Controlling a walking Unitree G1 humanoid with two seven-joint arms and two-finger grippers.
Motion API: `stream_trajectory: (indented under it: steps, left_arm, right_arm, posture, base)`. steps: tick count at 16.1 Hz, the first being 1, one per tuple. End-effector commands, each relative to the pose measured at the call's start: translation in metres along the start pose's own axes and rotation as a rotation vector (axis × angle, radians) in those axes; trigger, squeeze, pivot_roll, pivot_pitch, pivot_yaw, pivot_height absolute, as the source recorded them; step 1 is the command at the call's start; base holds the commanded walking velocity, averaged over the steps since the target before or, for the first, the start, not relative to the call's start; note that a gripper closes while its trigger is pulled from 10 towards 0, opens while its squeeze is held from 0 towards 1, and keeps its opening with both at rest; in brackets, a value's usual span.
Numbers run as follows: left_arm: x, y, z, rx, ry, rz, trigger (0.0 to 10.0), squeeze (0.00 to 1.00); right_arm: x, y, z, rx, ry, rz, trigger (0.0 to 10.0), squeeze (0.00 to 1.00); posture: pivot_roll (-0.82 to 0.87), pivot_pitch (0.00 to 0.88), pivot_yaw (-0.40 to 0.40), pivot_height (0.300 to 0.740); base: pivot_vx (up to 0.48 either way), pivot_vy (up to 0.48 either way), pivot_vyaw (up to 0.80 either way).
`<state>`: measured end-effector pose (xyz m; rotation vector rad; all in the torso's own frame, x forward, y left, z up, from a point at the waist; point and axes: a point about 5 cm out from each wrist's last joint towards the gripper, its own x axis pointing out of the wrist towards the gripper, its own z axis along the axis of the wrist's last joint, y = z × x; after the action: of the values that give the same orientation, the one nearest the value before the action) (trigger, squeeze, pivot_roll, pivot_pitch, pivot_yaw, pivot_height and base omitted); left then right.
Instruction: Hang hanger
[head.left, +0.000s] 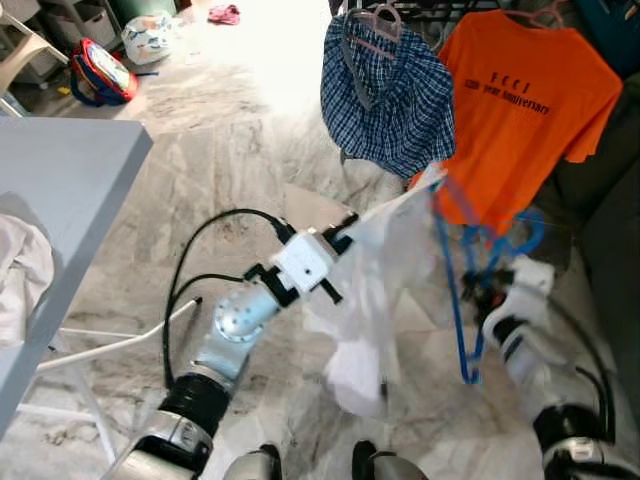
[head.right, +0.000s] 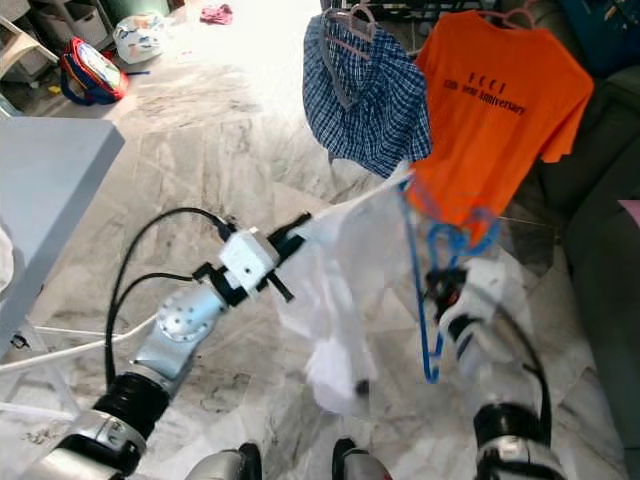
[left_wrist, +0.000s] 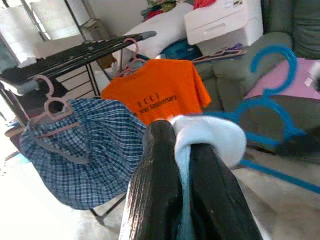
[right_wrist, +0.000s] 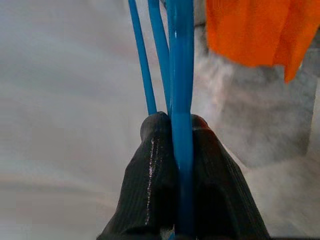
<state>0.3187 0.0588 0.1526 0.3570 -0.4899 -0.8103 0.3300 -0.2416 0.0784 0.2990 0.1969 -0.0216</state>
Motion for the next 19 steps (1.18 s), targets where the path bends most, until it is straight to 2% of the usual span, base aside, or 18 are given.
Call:
stream_trajectory:
  steps: [1, 4, 6, 7, 8, 10, 11, 13, 14, 16, 19]
  left_arm:
    - [-0.003, -0.007, 0.002, 0.012, -0.019, -0.036, 10.0, 0.0]
    - [-0.007, -0.014, -0.007, 0.043, 0.024, -0.052, 10.0, 0.0]
    - [-0.008, -0.013, -0.008, 0.059, 0.037, -0.046, 10.0, 0.0]
    - [-0.008, -0.012, -0.011, 0.091, 0.059, -0.05, 10.0, 0.0]
    - [-0.009, -0.011, -0.013, 0.107, 0.073, -0.051, 10.0, 0.0]
    - [-0.01, -0.005, -0.015, 0.14, 0.097, -0.024, 10.0, 0.0]
    - [-0.01, 0.0, -0.016, 0.155, 0.109, -0.013, 10.0, 0.0]
    - [-0.01, 0.011, -0.017, 0.197, 0.12, 0.017, 10.0, 0.0]
    - [-0.01, 0.015, -0.017, 0.211, 0.121, 0.033, 10.0, 0.0]
    - [-0.01, 0.024, -0.017, 0.242, 0.132, 0.065, 10.0, 0.0]
    - [-0.013, 0.033, -0.019, 0.278, 0.158, 0.093, 10.0, 0.0]
  right_arm:
    - [0.0, -0.011, 0.015, 0.144, -0.073, -0.085, 10.0, 0.0]
    - [0.004, 0.007, 0.04, 0.256, -0.172, 0.021, 10.0, 0.0]
    - [0.001, 0.02, 0.046, 0.27, -0.194, 0.123, 10.0, 0.0]
    - [-0.003, 0.031, 0.043, 0.26, -0.164, 0.225, 10.0, 0.0]
    - [-0.008, 0.038, 0.04, 0.187, -0.147, 0.291, 10.0, 0.0]
    - [-0.025, 0.048, 0.019, -0.075, -0.042, 0.448, 10.0, 0.0]
    - [-0.038, 0.049, 0.006, -0.264, 0.023, 0.54, 10.0, 0.0]
    - [-0.054, 0.039, -0.008, -0.446, 0.15, 0.608, 10.0, 0.0]
    - [-0.057, 0.035, -0.01, -0.459, 0.179, 0.618, 10.0, 0.0]
    - [-0.062, 0.026, -0.012, -0.561, 0.225, 0.618, 10.0, 0.0]
    - [-0.066, 0.014, -0.014, -0.627, 0.272, 0.6, 10.0, 0.0]
  posture:
    - [0.01, 0.213, 0.041, 0.74]
    - [0.01, 0.209, 0.037, 0.74]
    - [0.01, 0.21, 0.035, 0.74]
    - [0.01, 0.21, 0.032, 0.74]
    - [0.01, 0.21, 0.031, 0.74]
    - [0.01, 0.21, 0.03, 0.74]
    - [0.0, 0.209, 0.032, 0.74]
    - [0.0, 0.209, 0.033, 0.74]
    - [0.0, 0.209, 0.034, 0.74]
    - [0.0, 0.207, 0.037, 0.74]
    - [0.01, 0.209, 0.04, 0.74]
  base:
    - [0.0, 0.0, 0.0]
    - [0.0, 0.0, 0.0]
    - [0.0, 0.0, 0.0]
    - [0.0, 0.0, 0.0]
    - [0.0, 0.0, 0.0]
    - [0.0, 0.0, 0.0]
    - [0.0, 0.0, 0.0]
    - [0.0, 0.0, 0.0]
    - [0.0, 0.0, 0.0]
    - [0.0, 0.0, 0.0]
    - [0.0, 0.0, 0.0]
